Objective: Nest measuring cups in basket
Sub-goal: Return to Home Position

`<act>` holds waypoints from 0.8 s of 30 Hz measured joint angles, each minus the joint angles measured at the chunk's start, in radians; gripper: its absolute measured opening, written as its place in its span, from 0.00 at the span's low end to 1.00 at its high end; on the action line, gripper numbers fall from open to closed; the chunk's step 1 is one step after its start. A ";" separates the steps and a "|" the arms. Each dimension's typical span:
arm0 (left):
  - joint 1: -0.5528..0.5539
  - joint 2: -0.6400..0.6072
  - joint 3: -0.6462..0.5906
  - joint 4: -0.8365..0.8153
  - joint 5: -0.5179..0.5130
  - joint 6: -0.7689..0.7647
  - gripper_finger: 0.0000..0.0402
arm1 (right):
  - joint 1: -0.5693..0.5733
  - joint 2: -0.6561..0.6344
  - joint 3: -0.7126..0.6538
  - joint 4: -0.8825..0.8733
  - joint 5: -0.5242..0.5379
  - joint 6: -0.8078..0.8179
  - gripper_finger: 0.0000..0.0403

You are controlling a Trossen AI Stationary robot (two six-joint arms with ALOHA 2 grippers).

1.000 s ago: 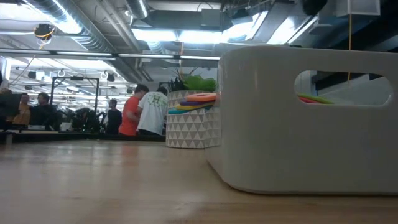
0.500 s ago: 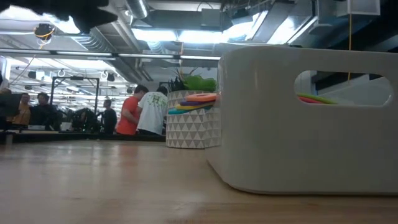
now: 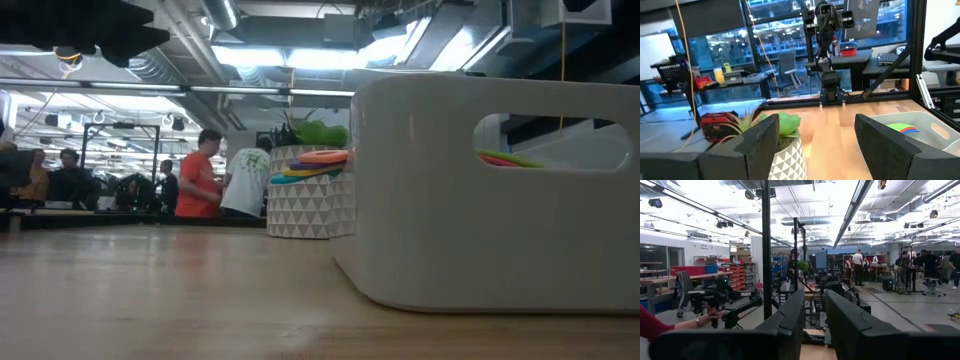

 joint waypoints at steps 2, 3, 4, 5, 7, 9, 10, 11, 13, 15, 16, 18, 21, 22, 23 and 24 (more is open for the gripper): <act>0.000 -0.032 -0.021 -0.001 0.000 0.007 0.63 | 0.000 -0.027 0.000 -0.035 0.000 0.020 0.21; 0.000 -0.048 -0.031 -0.001 0.000 0.008 0.63 | 0.000 -0.039 0.000 -0.049 0.000 0.021 0.21; 0.000 -0.063 -0.042 0.001 0.000 0.008 0.63 | 0.000 -0.051 0.000 -0.058 -0.001 0.020 0.21; 0.000 -0.078 -0.054 -0.001 0.000 0.008 0.63 | 0.000 -0.062 0.000 -0.069 -0.001 0.017 0.21; 0.000 -0.107 -0.075 -0.002 0.000 0.008 0.63 | 0.000 -0.077 0.000 -0.094 -0.001 0.011 0.21; 0.001 -0.110 -0.092 0.002 -0.002 0.008 0.63 | 0.000 -0.075 0.001 -0.108 -0.002 -0.009 0.21; 0.001 -0.110 -0.098 -0.004 -0.004 0.007 0.63 | 0.000 -0.075 0.000 -0.117 -0.006 -0.017 0.21; 0.001 -0.110 -0.102 -0.004 -0.005 0.007 0.63 | 0.000 -0.073 0.001 -0.127 -0.008 -0.031 0.21; 0.001 -0.110 -0.114 0.004 -0.007 0.005 0.63 | 0.000 -0.075 0.001 -0.176 -0.008 -0.036 0.21; 0.001 -0.110 -0.130 -0.002 -0.007 -0.010 0.63 | 0.000 -0.075 0.000 -0.205 -0.004 -0.040 0.21; 0.001 -0.110 -0.135 -0.004 -0.007 -0.017 0.63 | 0.000 -0.075 -0.001 -0.207 0.006 -0.047 0.21; 0.002 -0.110 -0.141 0.005 -0.007 -0.027 0.63 | 0.000 -0.075 -0.017 -0.203 0.035 -0.082 0.21; 0.002 -0.110 -0.153 -0.002 -0.007 -0.046 0.63 | 0.000 -0.075 -0.069 -0.167 0.084 -0.130 0.21; 0.002 -0.110 -0.154 0.001 -0.007 -0.046 0.63 | 0.000 -0.075 -0.092 -0.142 0.100 -0.137 0.21; 0.002 -0.110 -0.154 0.007 -0.008 -0.046 0.63 | 0.000 -0.075 -0.120 -0.117 0.116 -0.139 0.21; 0.002 -0.110 -0.154 0.010 -0.009 -0.046 0.63 | 0.000 -0.075 -0.150 -0.093 0.132 -0.139 0.21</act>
